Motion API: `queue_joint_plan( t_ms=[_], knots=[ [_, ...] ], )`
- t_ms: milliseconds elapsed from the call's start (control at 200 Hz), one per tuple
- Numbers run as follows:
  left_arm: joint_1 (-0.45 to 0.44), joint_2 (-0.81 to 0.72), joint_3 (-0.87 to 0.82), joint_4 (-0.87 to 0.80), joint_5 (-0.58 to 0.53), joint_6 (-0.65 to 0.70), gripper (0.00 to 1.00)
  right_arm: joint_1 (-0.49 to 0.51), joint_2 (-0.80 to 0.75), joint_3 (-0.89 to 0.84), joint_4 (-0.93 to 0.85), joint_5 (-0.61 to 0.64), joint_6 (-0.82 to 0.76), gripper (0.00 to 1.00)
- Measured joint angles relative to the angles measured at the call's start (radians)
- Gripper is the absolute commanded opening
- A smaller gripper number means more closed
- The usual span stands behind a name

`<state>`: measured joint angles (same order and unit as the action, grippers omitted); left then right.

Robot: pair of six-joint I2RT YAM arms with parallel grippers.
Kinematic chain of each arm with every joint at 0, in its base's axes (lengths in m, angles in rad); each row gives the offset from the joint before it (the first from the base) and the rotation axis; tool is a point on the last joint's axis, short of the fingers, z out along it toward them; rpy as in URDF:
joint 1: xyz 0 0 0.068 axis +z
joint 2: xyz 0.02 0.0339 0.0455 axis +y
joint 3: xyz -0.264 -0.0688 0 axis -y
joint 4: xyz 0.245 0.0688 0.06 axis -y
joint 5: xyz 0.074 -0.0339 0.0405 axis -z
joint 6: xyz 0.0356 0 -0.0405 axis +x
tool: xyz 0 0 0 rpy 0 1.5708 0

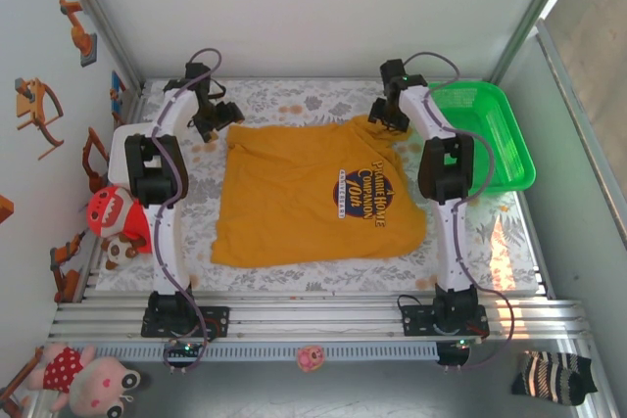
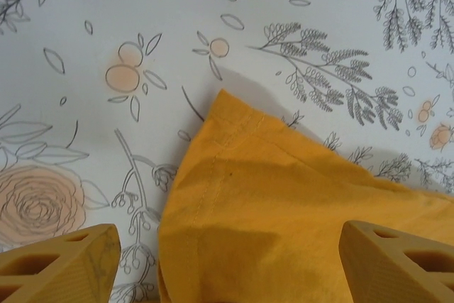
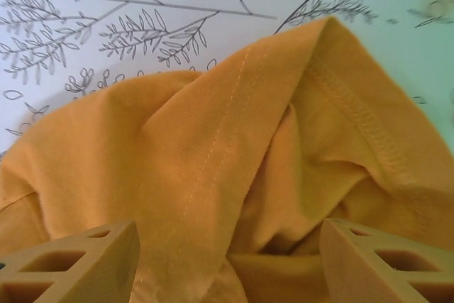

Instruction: Fold the inside-out t-shirt

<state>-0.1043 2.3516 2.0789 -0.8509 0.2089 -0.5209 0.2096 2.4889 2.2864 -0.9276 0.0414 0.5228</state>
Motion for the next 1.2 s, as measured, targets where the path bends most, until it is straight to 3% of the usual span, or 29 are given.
queue_joint_plan(
  t_ms=[165, 325, 476, 601, 676, 776, 986, 1202],
  knots=[
    [-0.001, 0.068, 0.098, -0.026, -0.001, 0.004, 0.81, 0.000, 0.045, 0.011, 0.000, -0.025, 0.004, 0.67],
    [-0.008, 0.119, 0.158, -0.059, -0.007, 0.010, 0.81, 0.000, 0.061, 0.019, 0.009, -0.060, 0.014, 0.57],
    [-0.021, 0.160, 0.203, -0.088, -0.007, 0.018, 0.76, 0.000, 0.064, 0.019, 0.027, -0.097, 0.030, 0.32],
    [-0.031, 0.193, 0.227, -0.105, -0.016, 0.026, 0.54, 0.000, 0.068, 0.019, 0.039, -0.132, 0.028, 0.00],
    [-0.031, 0.199, 0.239, -0.113, -0.014, 0.029, 0.37, -0.004, 0.068, 0.019, 0.048, -0.156, 0.036, 0.00],
    [-0.030, 0.226, 0.275, -0.119, -0.005, 0.034, 0.00, -0.011, 0.067, 0.019, 0.066, -0.189, 0.037, 0.00],
    [-0.019, 0.233, 0.343, -0.124, 0.024, 0.016, 0.00, -0.032, 0.004, 0.019, 0.104, -0.261, 0.039, 0.00],
    [0.024, 0.059, 0.343, -0.082, 0.053, -0.050, 0.00, -0.067, -0.224, 0.037, 0.148, -0.320, 0.072, 0.00]
  ],
)
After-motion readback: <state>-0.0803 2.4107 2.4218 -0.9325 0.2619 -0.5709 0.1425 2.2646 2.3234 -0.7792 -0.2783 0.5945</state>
